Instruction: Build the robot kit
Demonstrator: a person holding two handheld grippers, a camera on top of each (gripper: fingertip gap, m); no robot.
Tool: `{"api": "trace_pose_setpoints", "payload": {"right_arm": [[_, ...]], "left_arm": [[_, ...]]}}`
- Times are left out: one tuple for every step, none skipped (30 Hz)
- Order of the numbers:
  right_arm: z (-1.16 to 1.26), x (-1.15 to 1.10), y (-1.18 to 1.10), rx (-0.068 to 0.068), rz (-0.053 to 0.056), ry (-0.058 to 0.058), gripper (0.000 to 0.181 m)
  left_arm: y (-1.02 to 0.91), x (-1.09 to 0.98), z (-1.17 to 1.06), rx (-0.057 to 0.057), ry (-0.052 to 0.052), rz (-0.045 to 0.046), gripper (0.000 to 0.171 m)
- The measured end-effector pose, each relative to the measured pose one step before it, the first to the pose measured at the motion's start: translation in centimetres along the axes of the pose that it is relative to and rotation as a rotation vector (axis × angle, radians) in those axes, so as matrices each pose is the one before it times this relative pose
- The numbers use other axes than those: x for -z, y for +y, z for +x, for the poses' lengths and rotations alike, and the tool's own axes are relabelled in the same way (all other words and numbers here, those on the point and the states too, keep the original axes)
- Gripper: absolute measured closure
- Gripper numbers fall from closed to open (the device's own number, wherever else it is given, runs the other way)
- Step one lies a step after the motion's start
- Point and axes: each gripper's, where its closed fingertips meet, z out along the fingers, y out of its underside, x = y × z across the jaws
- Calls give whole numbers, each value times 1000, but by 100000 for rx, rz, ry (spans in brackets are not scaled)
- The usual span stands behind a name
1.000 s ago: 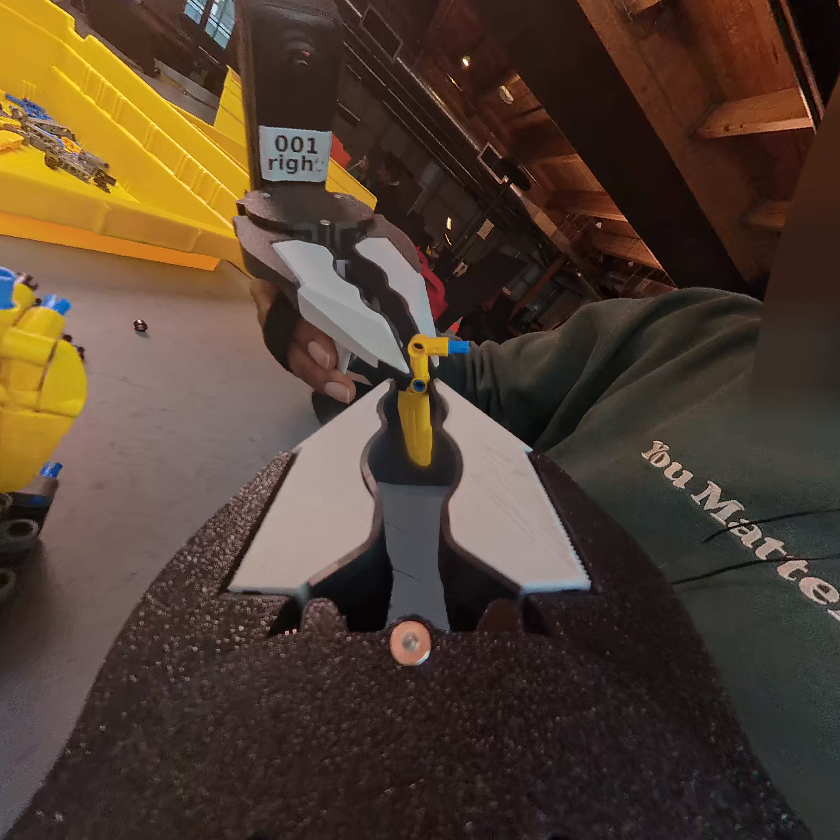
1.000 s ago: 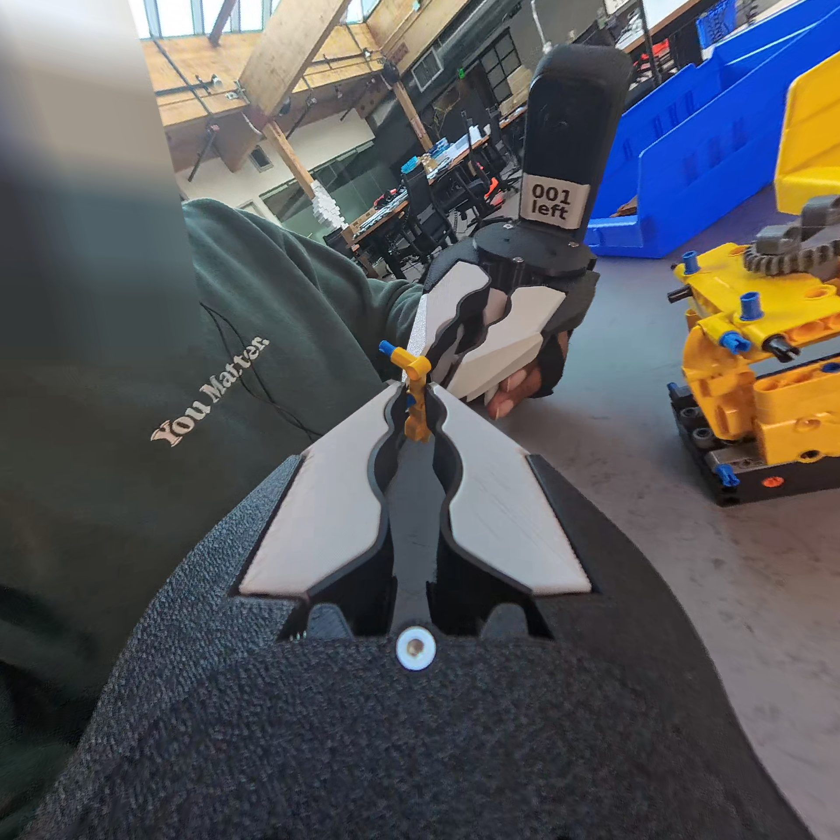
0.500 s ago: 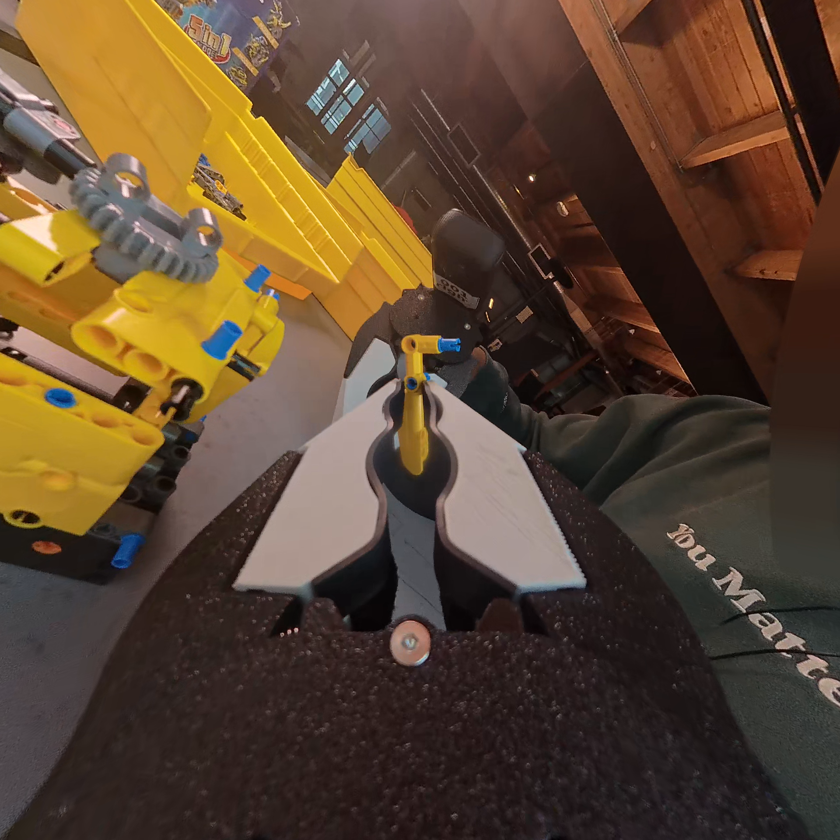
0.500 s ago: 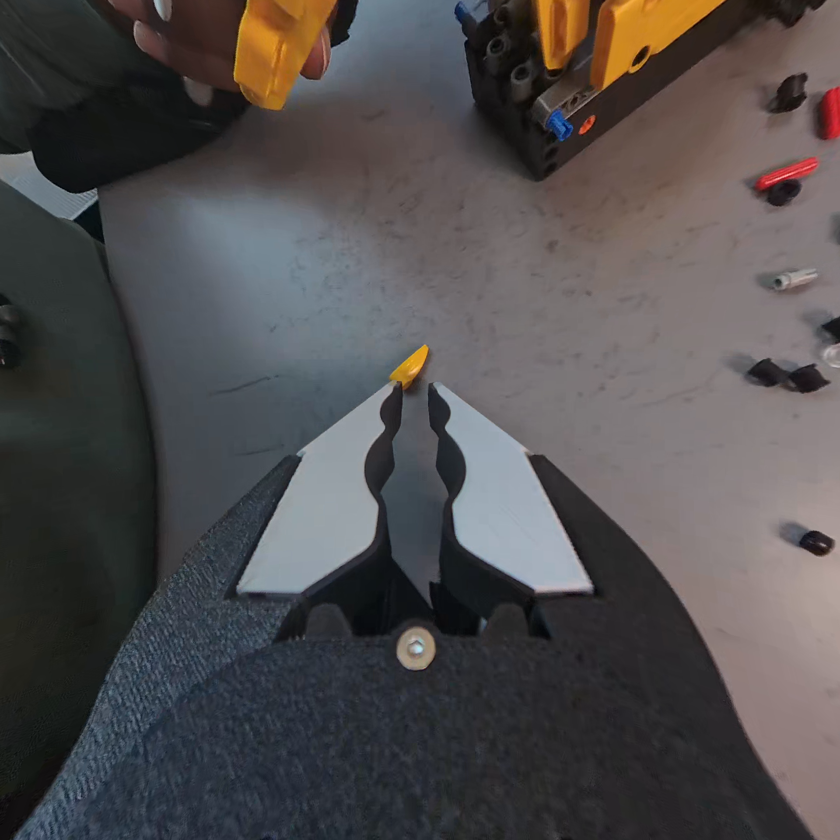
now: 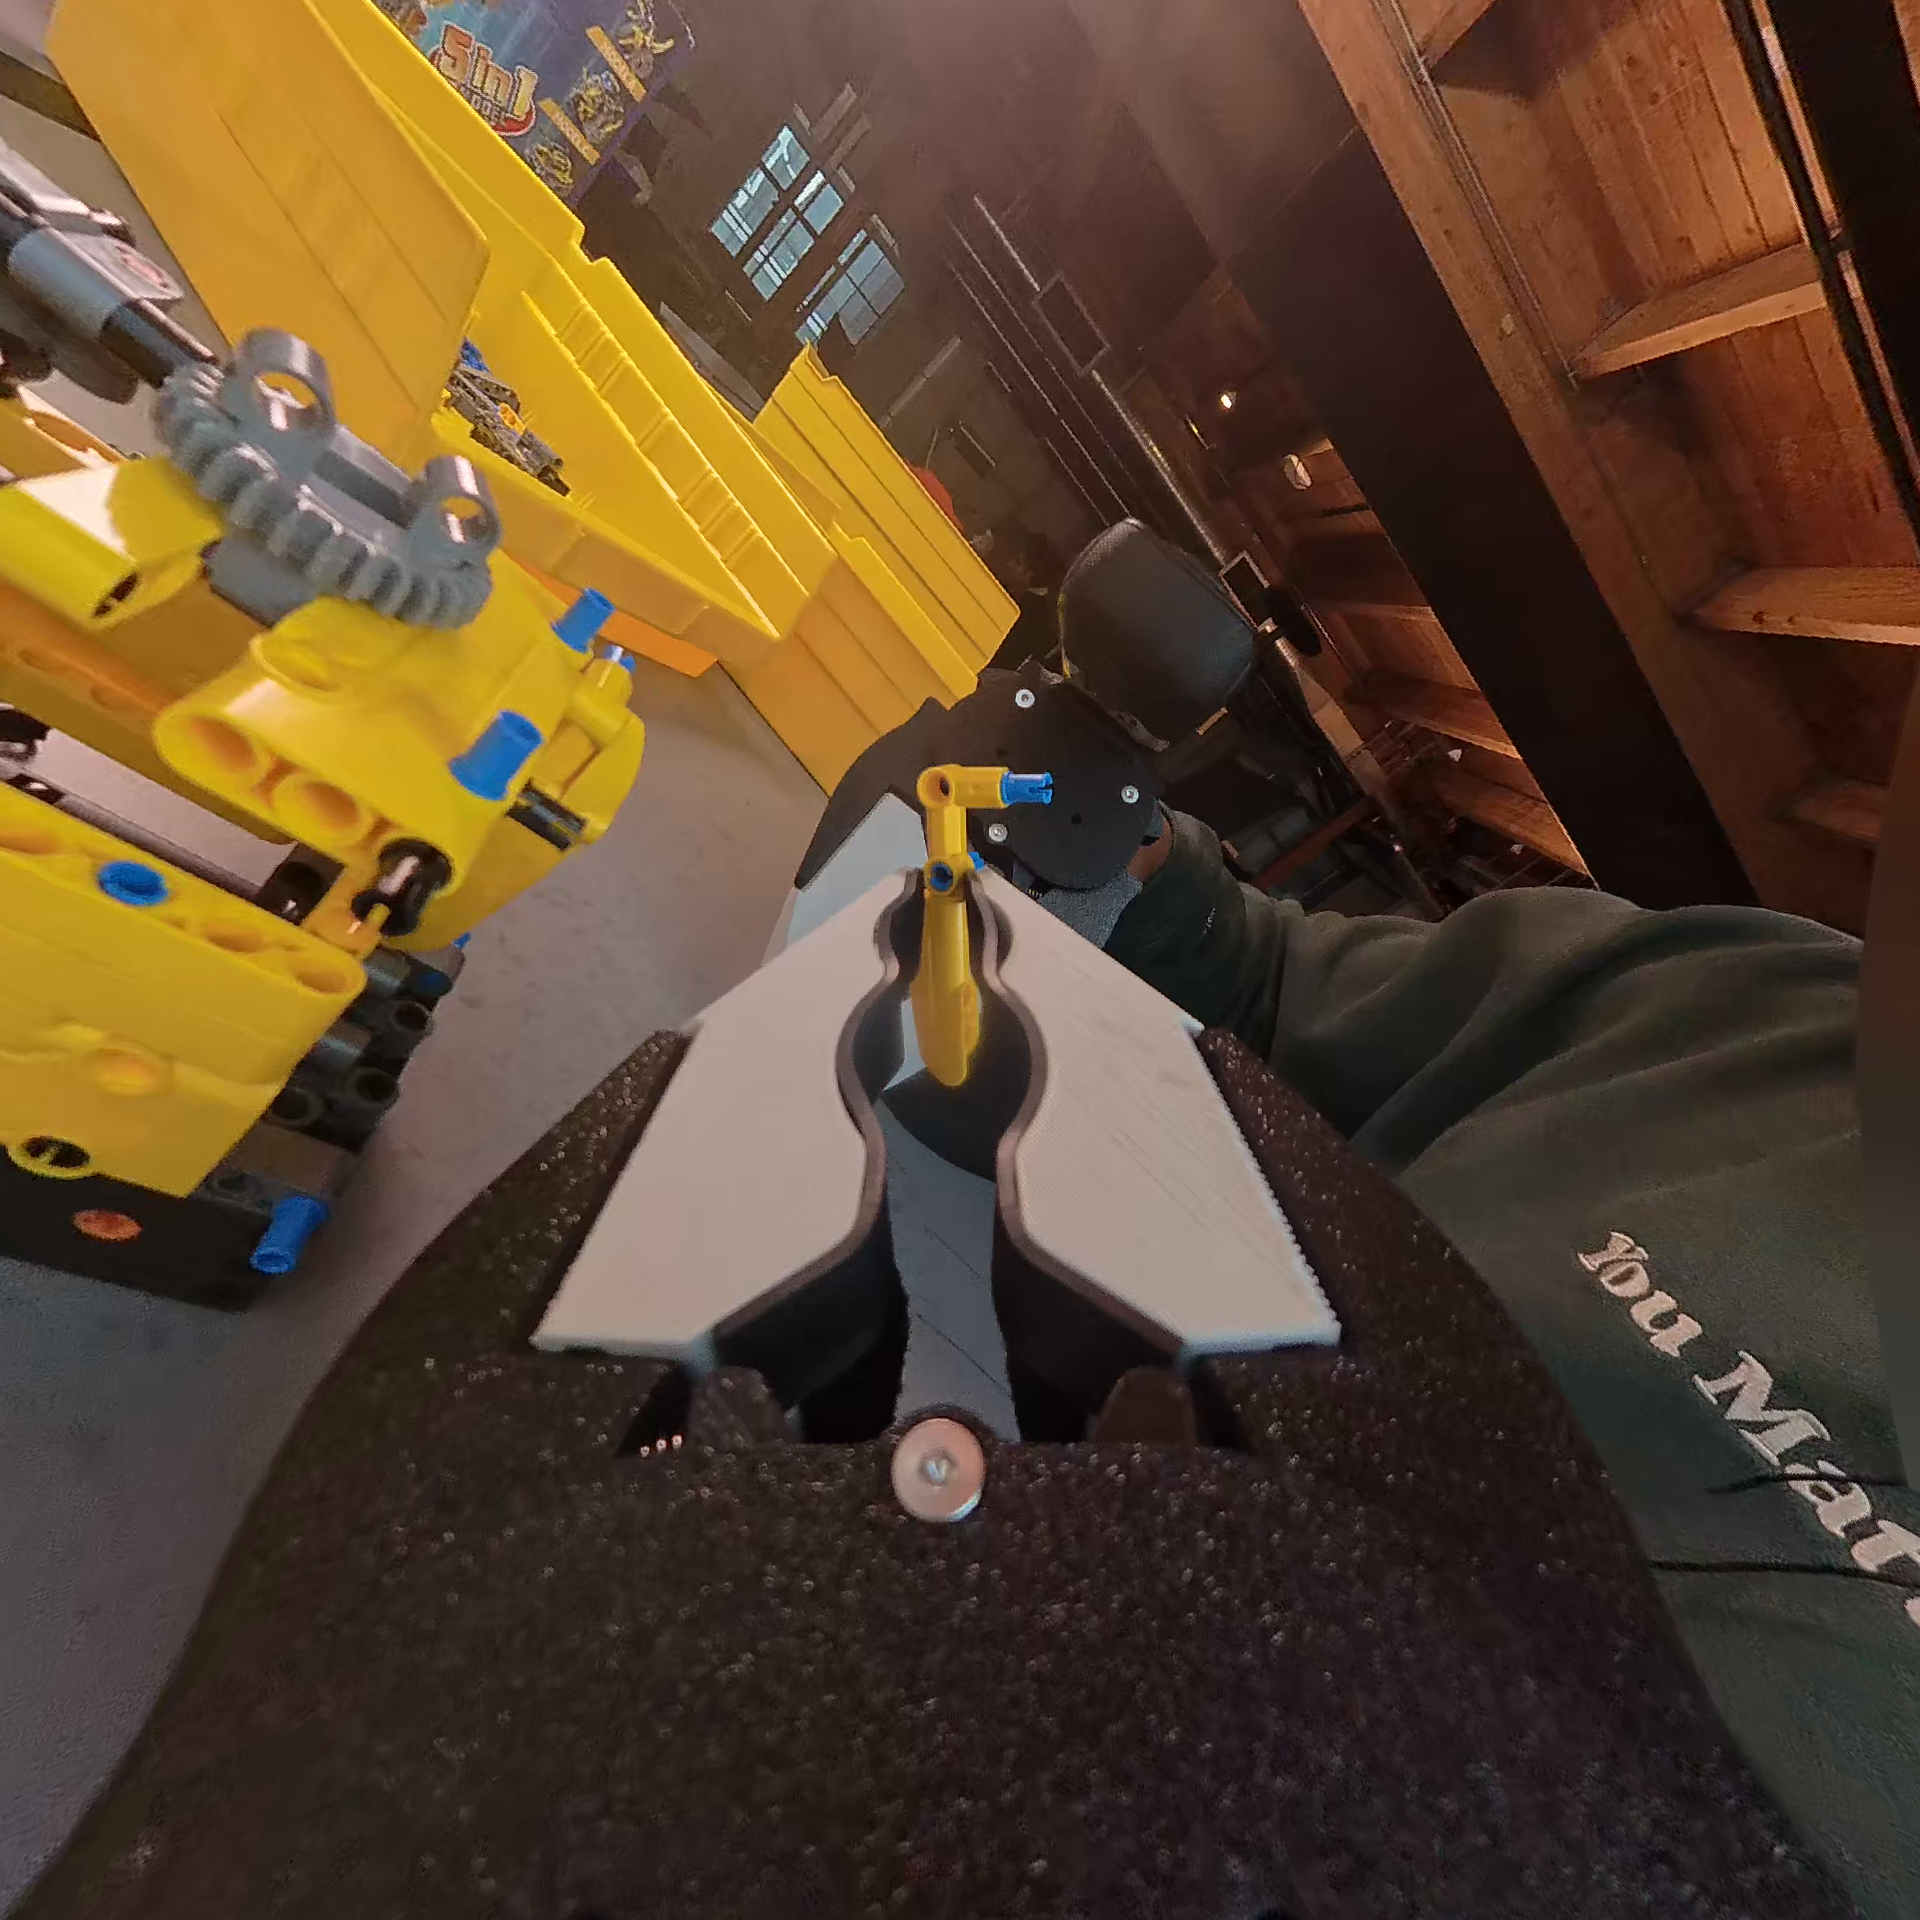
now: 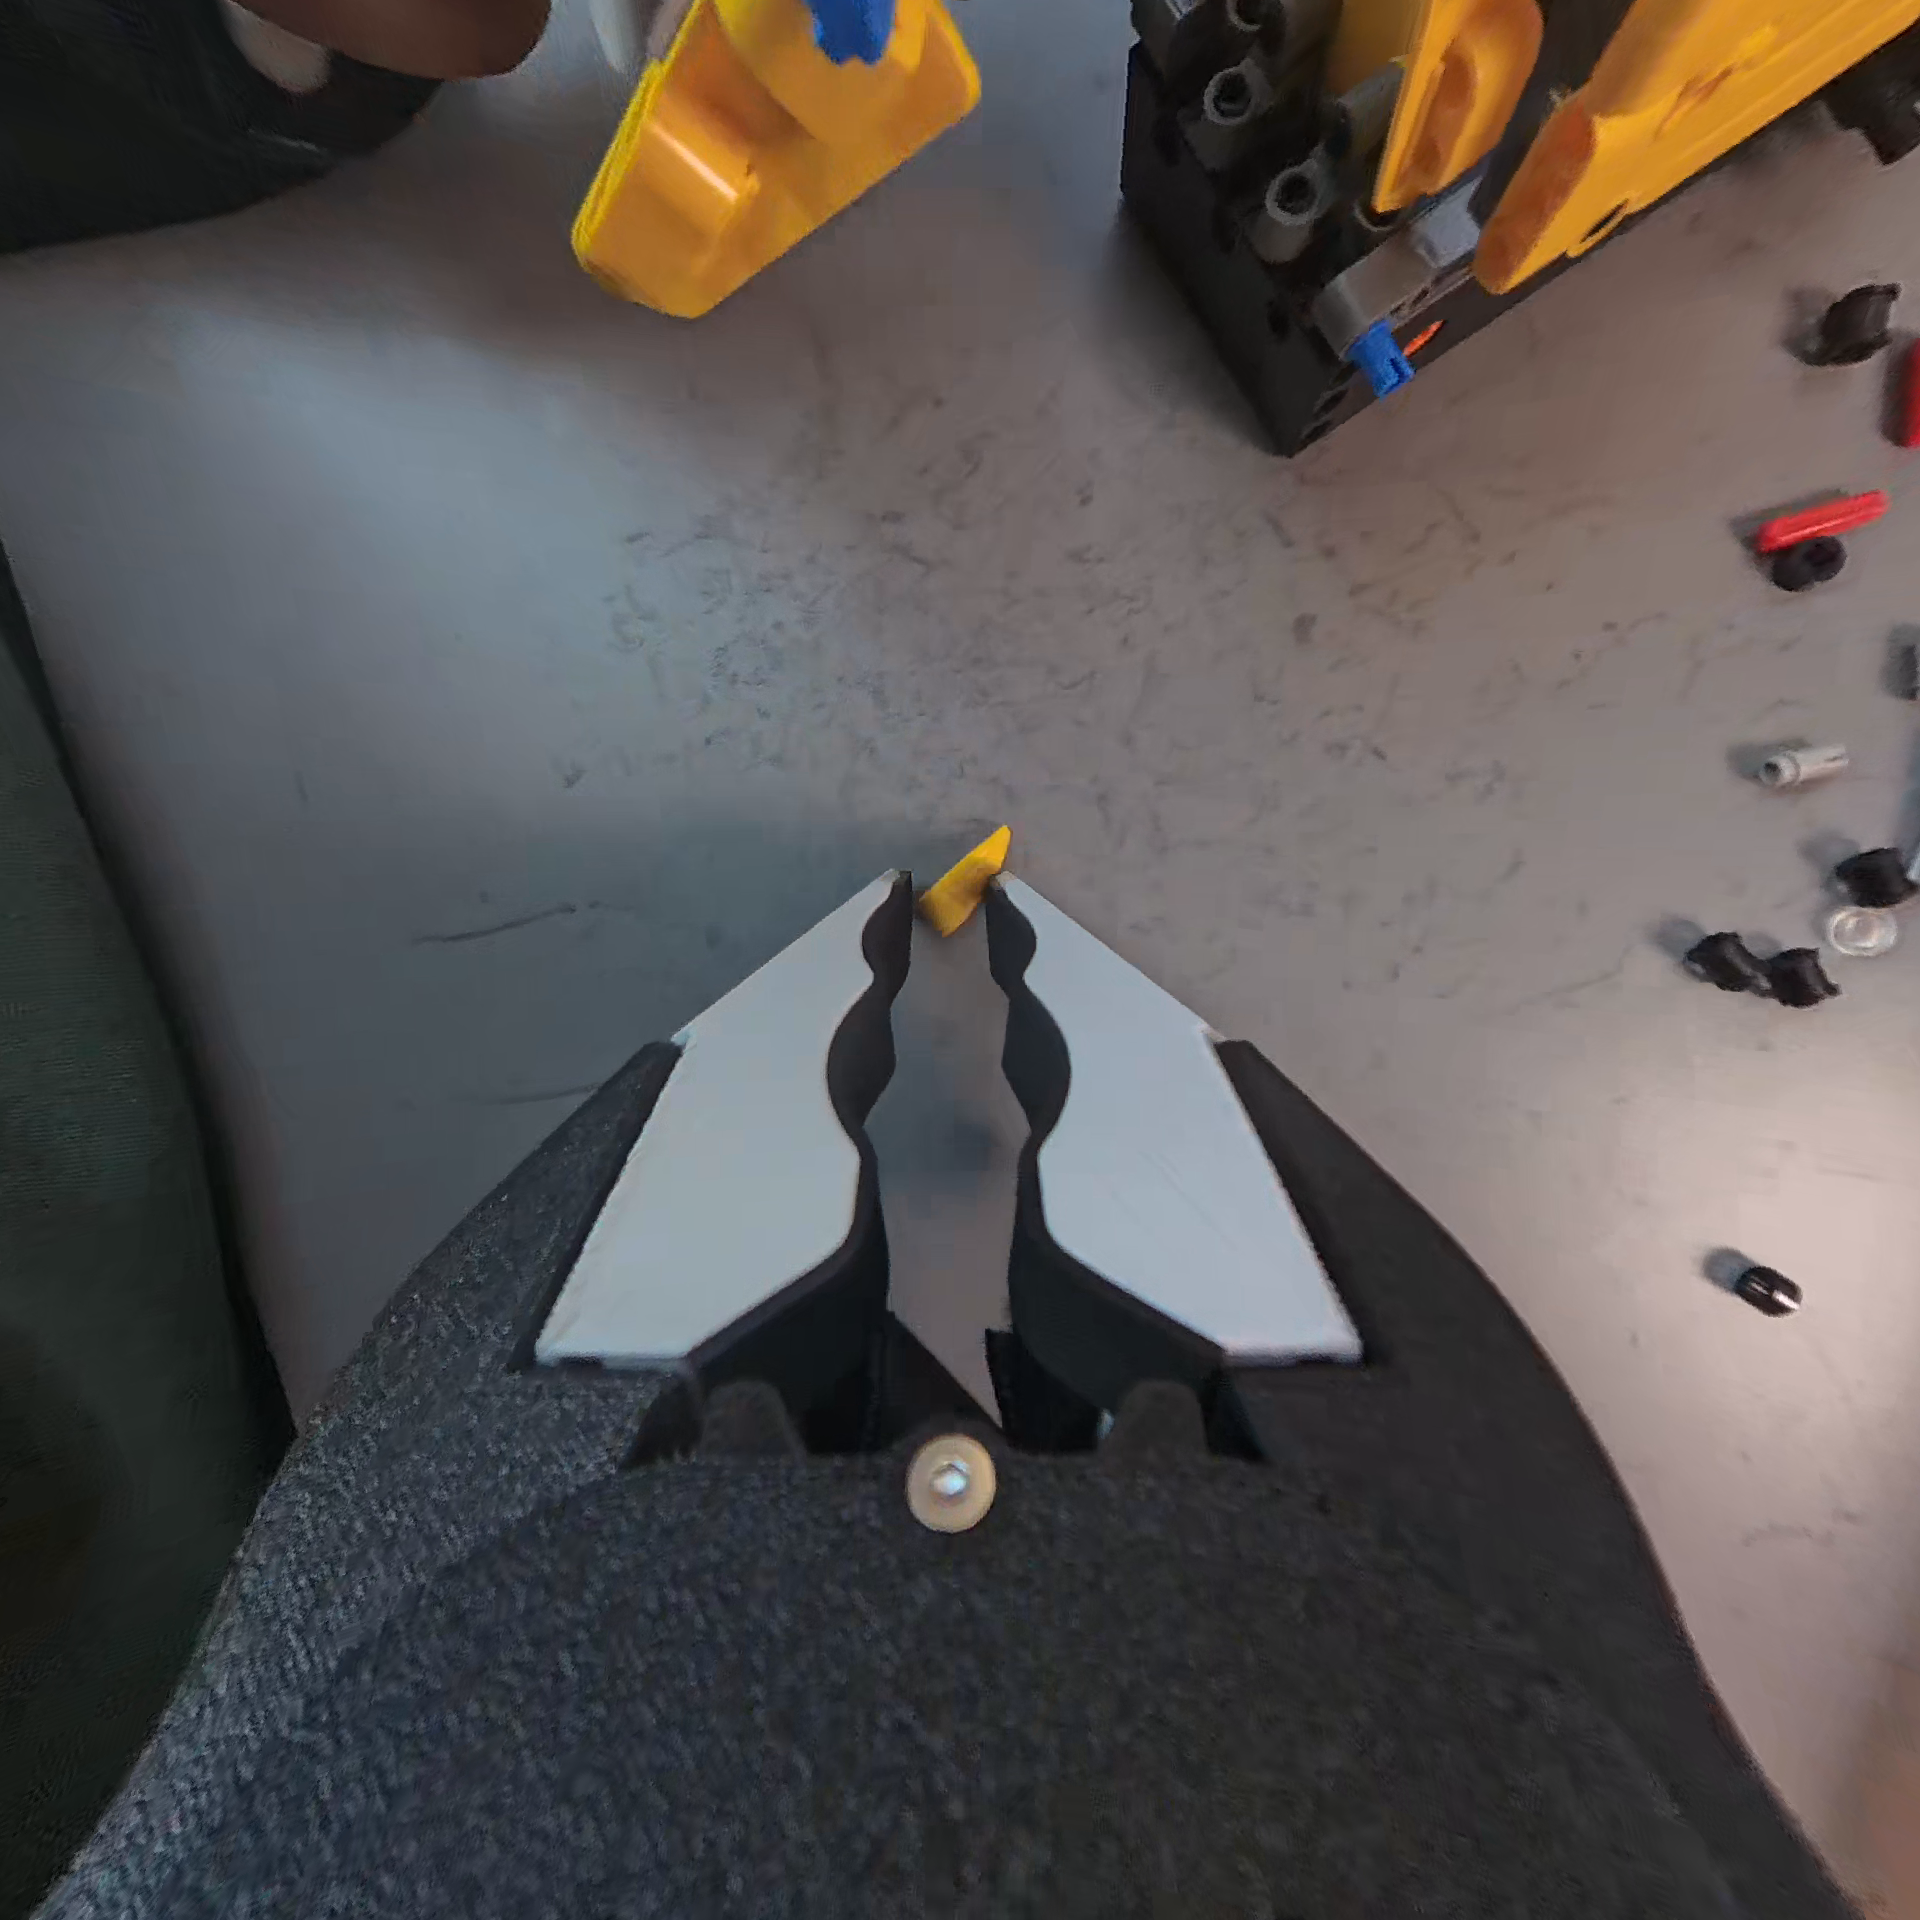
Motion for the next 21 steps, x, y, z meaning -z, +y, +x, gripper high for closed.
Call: {"api": "trace_pose_setpoints", "payload": {"right_arm": [[34, -84, -110, 850, -826, 842, 169], [0, -47, -71, 600, -891, 613, 169], [1, -28, -9, 866, -1078, 789, 169], [-3, -7, -9, 1206, -987, 975, 170], [-63, -35, -41, 2342, -548, 1136, 170], [-222, -42, -101, 4180, -158, 1037, 171], [-54, -16, -11, 4856, -651, 3129, 171], [206, 55, 100, 5456, -1629, 5171, 172], [-9, 137, 122, 7146, -1682, 4053, 173], [120, 154, 218, 8158, -2349, 5058, 173], [220, 135, 352, 8685, -3528, 5338, 173], [41, 123, 330, 10122, -3227, 4035, 173], [-164, 150, 131, 10085, -1871, 2586, 173], [-238, 133, -42, 7874, -542, 1605, 173], [-313, 111, -176, 4202, 611, 176, 172], [-297, 119, -205, 1680, 1387, -609, 172], [-244, 151, -177, -485, 2018, -1136, 170], [-346, 199, -207, -3752, 2854, -3215, 165], [-281, 275, -254, -6728, 3879, -4174, 164], [90, 302, -246, -8464, 4525, -3030, 165], [206, 278, -95, -9749, 4138, -3447, 165]], "left_arm": [[-7, 14, 74, -95, 134, -3, 165], [-1, 25, 74, -63, 198, 62, 165], [-17, 16, 74, 28, 189, 37, 165], [0, 20, 54, 84, 123, 11, 165], [-4, 27, 44, 75, 119, -30, 165], [13, 24, 35, 39, 58, -31, 165], [-12, 23, -1, -63, -137, 26, 165], [-34, 34, -37, -112, -333, 126, 165], [-22, 42, -48, 27, -263, 108, 165], [-33, 35, -43, 116, -228, 137, 165], [-36, 38, -27, 83, -188, 158, 165], [-28, 29, -10, 67, -31, 84, 165], [-27, 23, -11, -21, -115, 104, 165], [-26, 30, -17, -166, -232, 46, 165], [-10, 25, -16, -159, -190, 6, 165], [-24, 35, -14, -53, -100, 49, 165], [-41, 39, 5, 5, -18, 186, 165], [-50, 39, 52, 62, 181, 158, 165], [-39, 27, 79, 20, 268, 137, 165], [-31, 5, 94, -125, 238, 115, 165], [-18, -2, 122, -246, 261, -14, 165]]}}
